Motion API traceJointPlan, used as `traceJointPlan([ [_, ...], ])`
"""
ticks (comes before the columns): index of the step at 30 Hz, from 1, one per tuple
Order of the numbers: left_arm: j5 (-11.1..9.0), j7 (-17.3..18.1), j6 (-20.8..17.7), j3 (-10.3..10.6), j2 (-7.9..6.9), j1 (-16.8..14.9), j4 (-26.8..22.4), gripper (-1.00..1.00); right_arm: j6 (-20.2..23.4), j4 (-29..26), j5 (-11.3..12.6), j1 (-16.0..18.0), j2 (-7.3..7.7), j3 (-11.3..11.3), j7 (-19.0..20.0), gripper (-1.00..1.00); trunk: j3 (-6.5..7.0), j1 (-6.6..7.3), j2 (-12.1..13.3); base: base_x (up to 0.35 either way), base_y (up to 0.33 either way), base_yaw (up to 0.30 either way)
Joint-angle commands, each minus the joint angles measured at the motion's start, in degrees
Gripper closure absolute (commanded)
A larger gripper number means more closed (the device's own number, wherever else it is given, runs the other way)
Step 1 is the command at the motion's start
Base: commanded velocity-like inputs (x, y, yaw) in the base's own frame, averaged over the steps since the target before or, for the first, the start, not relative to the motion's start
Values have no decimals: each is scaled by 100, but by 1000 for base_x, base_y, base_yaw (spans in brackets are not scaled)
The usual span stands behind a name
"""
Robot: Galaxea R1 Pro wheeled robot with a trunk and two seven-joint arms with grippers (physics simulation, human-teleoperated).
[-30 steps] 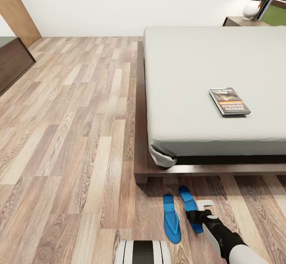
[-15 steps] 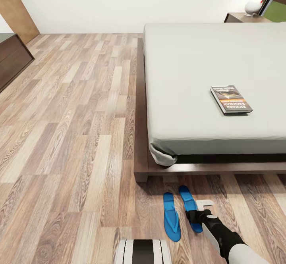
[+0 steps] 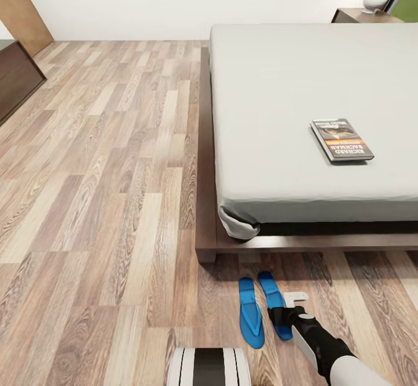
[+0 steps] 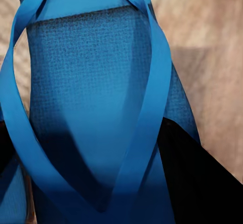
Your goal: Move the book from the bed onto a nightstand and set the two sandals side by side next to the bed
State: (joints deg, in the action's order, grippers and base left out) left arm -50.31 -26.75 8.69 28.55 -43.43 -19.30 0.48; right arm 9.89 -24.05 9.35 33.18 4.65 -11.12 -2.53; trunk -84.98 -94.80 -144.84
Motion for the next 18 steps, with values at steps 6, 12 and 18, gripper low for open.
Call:
traceJointPlan([
  [6, -58, -19, 19, 52, 1, -3, 10, -100, 33, 88, 66, 66, -25, -48, -37, 100, -3, 1, -1, 0, 0, 0],
  [12, -58, -20, 19, 54, 1, -3, 8, -100, 30, 250, 67, 168, -28, -48, -37, 100, -25, -2, -3, 0, 0, 0],
  [18, -58, -18, 19, 54, 1, -3, 9, -100, 31, 280, 67, 218, -26, -43, -37, 100, -92, -9, -7, 0, 0, 0],
])
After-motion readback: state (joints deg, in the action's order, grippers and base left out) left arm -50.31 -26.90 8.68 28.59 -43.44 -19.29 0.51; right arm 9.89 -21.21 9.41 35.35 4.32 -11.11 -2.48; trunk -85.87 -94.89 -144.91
